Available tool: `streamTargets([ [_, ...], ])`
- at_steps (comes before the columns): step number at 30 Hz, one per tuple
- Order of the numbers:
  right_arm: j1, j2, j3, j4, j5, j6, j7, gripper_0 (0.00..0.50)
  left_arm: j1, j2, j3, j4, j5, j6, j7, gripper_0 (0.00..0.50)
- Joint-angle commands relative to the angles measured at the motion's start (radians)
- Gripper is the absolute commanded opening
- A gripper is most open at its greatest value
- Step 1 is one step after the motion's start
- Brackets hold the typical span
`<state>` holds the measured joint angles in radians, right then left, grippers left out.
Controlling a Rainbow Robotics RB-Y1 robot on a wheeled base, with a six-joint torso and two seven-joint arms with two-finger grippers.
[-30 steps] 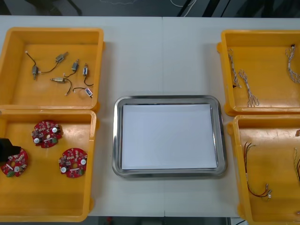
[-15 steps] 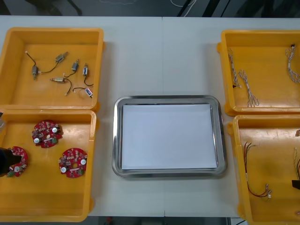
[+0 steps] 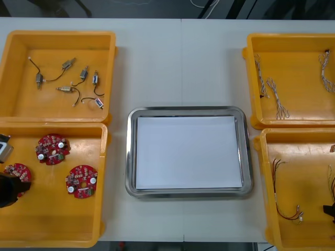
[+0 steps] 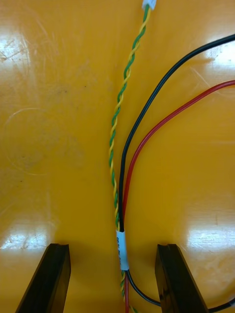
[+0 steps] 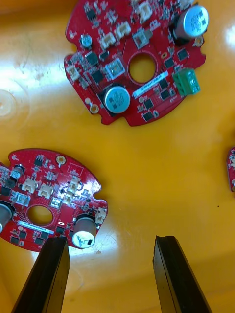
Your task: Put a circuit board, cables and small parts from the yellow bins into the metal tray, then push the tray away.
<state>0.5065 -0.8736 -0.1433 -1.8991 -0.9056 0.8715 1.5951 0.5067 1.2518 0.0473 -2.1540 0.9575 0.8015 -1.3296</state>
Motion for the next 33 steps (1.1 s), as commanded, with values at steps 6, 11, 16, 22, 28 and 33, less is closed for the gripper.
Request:
streamTargets([
  [6,0.010,-0.036,0.036,0.026,-0.009,-0.048,0.042,0.500,0.027,0.044,-0.030,0.025,-0.008,-0.016,-0.114,0.500],
  [11,0.006,-0.036,0.036,0.026,-0.010,-0.048,0.043,0.500,-0.002,0.044,-0.057,0.048,-0.008,-0.019,-0.114,0.500],
  [16,0.001,-0.035,0.041,0.026,-0.013,-0.048,0.043,0.500,-0.036,0.044,-0.110,0.085,-0.008,-0.068,-0.112,0.500],
  [22,-0.009,-0.035,0.060,0.026,-0.009,-0.071,0.036,0.500,-0.050,0.044,-0.123,0.089,-0.013,-0.071,-0.109,0.500],
  [28,-0.016,-0.035,0.065,0.026,-0.006,-0.071,0.037,0.500,-0.089,0.044,-0.142,0.106,-0.013,-0.070,-0.112,0.500],
  [33,-0.009,-0.035,0.067,0.026,-0.004,-0.071,0.042,0.453,-0.115,0.044,-0.156,0.118,-0.013,-0.070,-0.112,0.500],
])
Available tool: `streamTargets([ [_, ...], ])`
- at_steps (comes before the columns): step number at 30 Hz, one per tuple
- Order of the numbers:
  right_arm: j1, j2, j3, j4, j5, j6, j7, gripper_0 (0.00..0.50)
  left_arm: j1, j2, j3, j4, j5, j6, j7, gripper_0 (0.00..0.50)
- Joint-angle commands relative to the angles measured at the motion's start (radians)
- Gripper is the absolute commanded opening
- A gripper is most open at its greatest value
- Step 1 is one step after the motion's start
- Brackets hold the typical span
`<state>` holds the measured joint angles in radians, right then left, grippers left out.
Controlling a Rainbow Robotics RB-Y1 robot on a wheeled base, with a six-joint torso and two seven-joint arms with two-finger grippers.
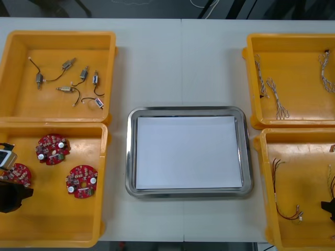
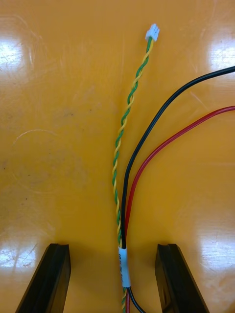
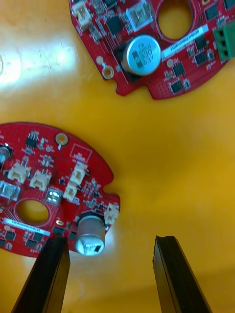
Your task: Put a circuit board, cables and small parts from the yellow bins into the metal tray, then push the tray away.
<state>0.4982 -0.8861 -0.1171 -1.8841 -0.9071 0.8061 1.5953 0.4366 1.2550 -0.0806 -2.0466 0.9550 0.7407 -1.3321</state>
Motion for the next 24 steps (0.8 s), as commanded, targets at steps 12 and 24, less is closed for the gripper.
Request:
streamTargets([
  [12,0.016,-0.022,0.040,0.011,-0.001,-0.022,0.048,0.000,-0.049,0.041,-0.044,0.017,-0.024,-0.009,-0.110,0.500],
  [24,0.025,-0.022,-0.095,-0.102,-0.019,0.131,0.043,0.000,-0.052,0.041,-0.053,0.025,-0.044,-0.009,-0.104,0.500],
])
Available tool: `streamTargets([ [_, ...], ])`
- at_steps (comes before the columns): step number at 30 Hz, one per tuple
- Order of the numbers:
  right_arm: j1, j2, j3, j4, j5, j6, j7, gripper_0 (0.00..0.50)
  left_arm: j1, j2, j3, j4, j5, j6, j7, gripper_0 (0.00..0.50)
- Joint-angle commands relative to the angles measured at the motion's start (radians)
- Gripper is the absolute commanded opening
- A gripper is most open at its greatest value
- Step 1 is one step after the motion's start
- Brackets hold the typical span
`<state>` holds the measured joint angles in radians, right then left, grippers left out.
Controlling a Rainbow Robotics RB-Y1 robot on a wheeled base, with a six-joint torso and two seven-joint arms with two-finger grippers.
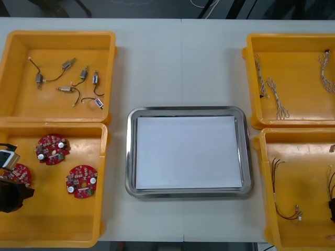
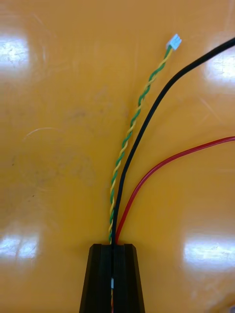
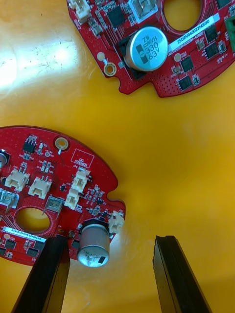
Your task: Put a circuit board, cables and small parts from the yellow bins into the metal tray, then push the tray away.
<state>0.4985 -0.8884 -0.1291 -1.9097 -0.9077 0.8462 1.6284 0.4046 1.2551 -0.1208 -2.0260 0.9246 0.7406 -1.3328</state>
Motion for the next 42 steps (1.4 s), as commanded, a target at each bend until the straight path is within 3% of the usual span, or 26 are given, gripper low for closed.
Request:
streamTargets([
  [1,0.025,-0.020,-0.090,-0.084,-0.022,0.106,0.007,0.000,-0.020,0.041,-0.013,0.004,-0.013,-0.010,-0.103,0.500],
  [12,0.003,-0.014,-0.313,-0.250,-0.040,0.398,-0.004,0.000,-0.027,0.040,-0.016,0.007,-0.012,-0.009,-0.101,0.493],
  [14,-0.011,-0.014,-0.345,-0.272,-0.048,0.450,-0.009,0.000,-0.026,0.040,-0.017,0.007,-0.010,-0.009,-0.101,0.097],
  [15,-0.015,-0.014,-0.353,-0.278,-0.049,0.462,-0.010,0.000,-0.027,0.040,-0.017,0.006,-0.012,-0.009,-0.101,0.000],
  [23,-0.100,-0.015,-0.432,-0.396,-0.082,0.639,-0.027,0.000,-0.027,0.040,-0.017,0.007,-0.012,-0.009,-0.106,0.000],
  [30,-0.219,-0.033,-0.461,-0.488,-0.194,0.780,-0.048,0.000,-0.026,0.040,-0.017,0.003,-0.007,-0.009,-0.108,0.000],
  [35,-0.305,-0.109,-0.405,-0.497,-0.264,0.792,-0.051,0.000,-0.035,0.044,-0.010,-0.023,0.005,0.028,-0.101,0.000],
  [42,-0.439,-0.222,-0.273,-0.499,-0.307,0.791,-0.064,0.000,-0.035,0.044,0.015,-0.088,0.020,0.083,-0.080,0.000],
])
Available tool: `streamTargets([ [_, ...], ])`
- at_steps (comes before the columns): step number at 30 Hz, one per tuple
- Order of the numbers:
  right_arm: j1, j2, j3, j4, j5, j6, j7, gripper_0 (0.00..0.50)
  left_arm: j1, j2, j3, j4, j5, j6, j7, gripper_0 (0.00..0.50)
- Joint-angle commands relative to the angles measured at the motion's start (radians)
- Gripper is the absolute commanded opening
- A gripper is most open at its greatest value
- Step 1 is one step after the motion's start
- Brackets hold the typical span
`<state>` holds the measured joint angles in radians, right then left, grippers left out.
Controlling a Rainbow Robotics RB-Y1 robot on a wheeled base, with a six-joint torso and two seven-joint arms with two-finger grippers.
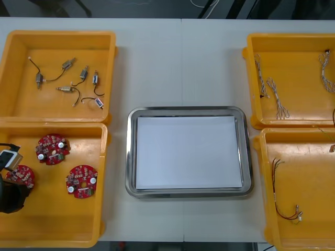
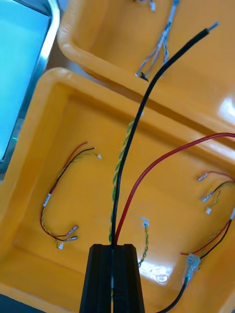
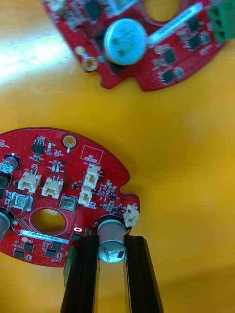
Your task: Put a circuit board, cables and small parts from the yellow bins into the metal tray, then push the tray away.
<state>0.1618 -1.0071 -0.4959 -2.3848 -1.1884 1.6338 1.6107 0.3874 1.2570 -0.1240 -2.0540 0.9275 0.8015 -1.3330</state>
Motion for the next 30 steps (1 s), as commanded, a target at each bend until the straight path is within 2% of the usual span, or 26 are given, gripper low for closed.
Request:
streamTargets([
  [1,-0.131,-0.114,0.117,-0.024,-0.030,0.003,-0.046,0.000,-0.018,0.042,0.017,-0.067,0.019,0.022,-0.075,0.000],
  [13,-0.447,-0.127,0.384,-0.024,-0.059,0.089,-0.054,0.000,-0.039,0.038,-0.020,-0.121,0.024,0.031,-0.035,0.000],
  [20,-0.585,-0.130,0.517,-0.024,-0.020,0.133,-0.052,0.000,-0.079,0.028,-0.072,-0.120,0.010,0.031,-0.003,0.000],
  [23,-0.662,-0.128,0.594,-0.024,0.021,0.159,-0.052,0.000,-0.094,0.027,-0.098,-0.120,0.004,0.031,0.008,0.000],
  [30,-0.752,-0.128,0.698,-0.025,0.056,0.185,-0.054,0.000,-0.099,0.027,-0.124,-0.113,-0.018,0.031,0.023,0.000],
])
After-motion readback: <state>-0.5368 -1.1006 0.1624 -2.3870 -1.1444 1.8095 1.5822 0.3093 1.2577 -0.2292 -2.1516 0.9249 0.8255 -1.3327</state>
